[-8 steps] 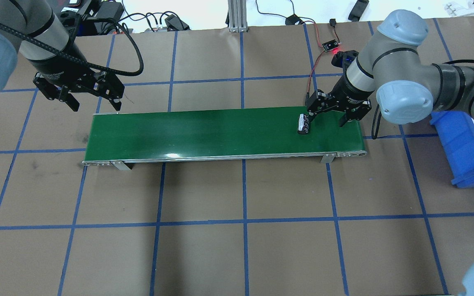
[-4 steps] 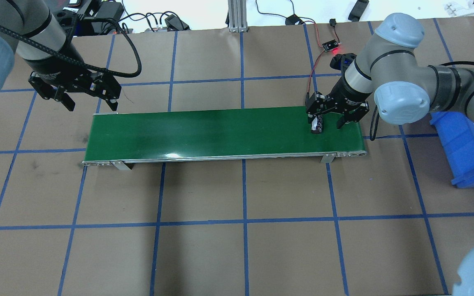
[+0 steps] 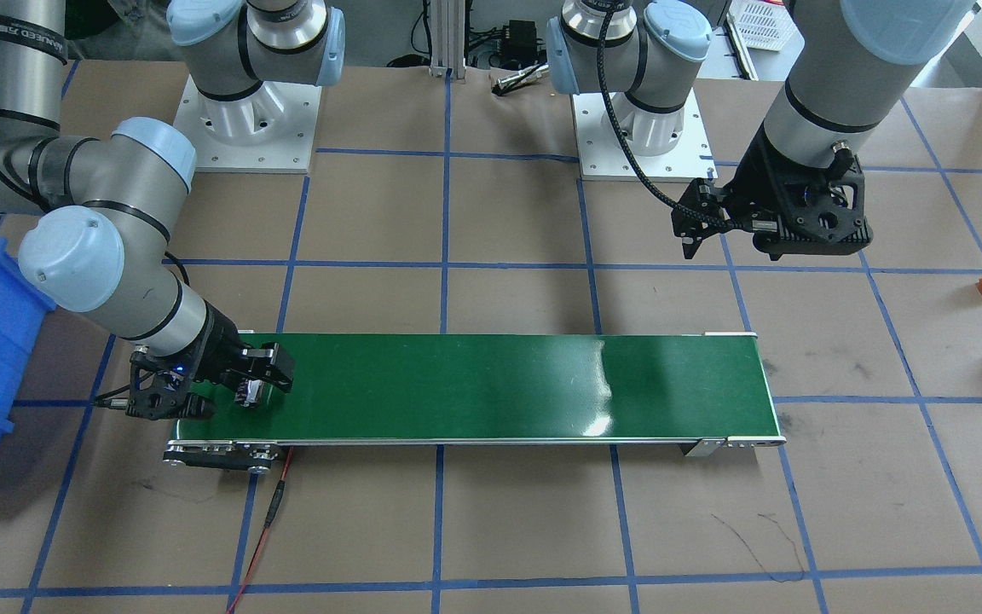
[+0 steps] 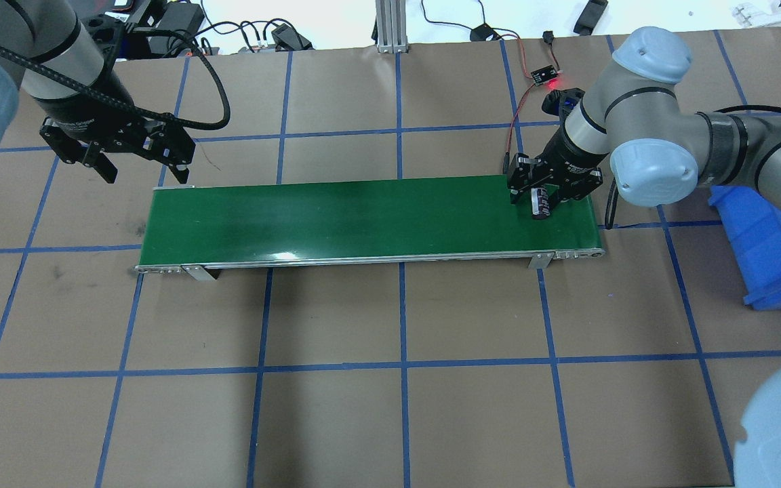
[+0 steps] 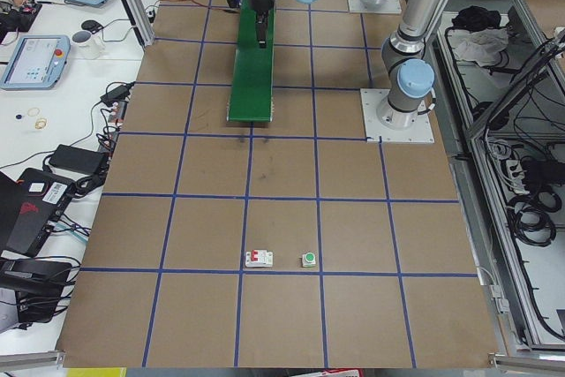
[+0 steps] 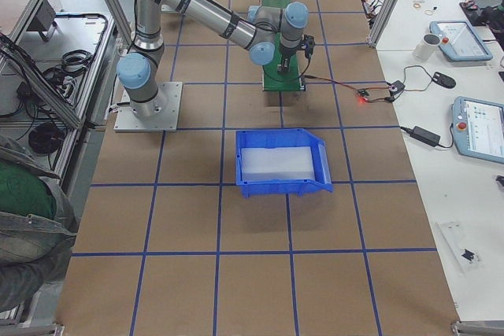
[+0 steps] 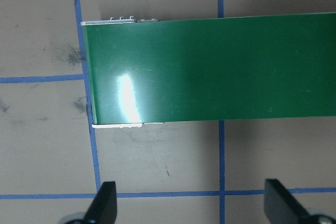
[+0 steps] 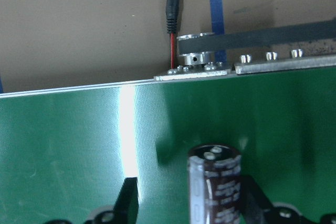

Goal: Move capacitor from left to right
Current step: 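Lift the capacitor with the right gripper and carry it over the blue bin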

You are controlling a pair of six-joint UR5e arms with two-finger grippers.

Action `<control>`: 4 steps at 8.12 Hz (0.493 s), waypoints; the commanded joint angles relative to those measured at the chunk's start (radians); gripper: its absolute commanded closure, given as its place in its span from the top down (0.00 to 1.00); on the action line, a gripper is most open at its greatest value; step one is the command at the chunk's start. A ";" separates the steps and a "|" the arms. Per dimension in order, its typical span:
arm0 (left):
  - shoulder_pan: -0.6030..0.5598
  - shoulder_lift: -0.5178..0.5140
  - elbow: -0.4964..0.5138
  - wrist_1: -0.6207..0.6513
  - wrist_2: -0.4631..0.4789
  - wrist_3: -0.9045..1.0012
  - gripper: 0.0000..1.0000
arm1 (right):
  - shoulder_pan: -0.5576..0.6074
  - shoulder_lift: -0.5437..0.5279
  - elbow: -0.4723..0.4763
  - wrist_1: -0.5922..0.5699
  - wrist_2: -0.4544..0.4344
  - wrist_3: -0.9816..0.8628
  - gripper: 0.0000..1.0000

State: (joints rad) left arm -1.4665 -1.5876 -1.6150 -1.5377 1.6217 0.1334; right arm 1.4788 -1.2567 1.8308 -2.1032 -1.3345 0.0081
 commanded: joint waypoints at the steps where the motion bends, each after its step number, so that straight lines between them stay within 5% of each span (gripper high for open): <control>1: 0.000 0.003 -0.003 0.002 0.018 0.000 1.00 | -0.003 0.003 -0.002 0.017 -0.011 -0.016 0.00; 4: 0.000 0.005 -0.005 0.002 0.018 0.000 1.00 | -0.006 -0.012 -0.024 0.029 -0.023 -0.037 0.00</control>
State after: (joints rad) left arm -1.4656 -1.5837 -1.6186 -1.5366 1.6394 0.1335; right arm 1.4748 -1.2582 1.8180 -2.0772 -1.3487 -0.0170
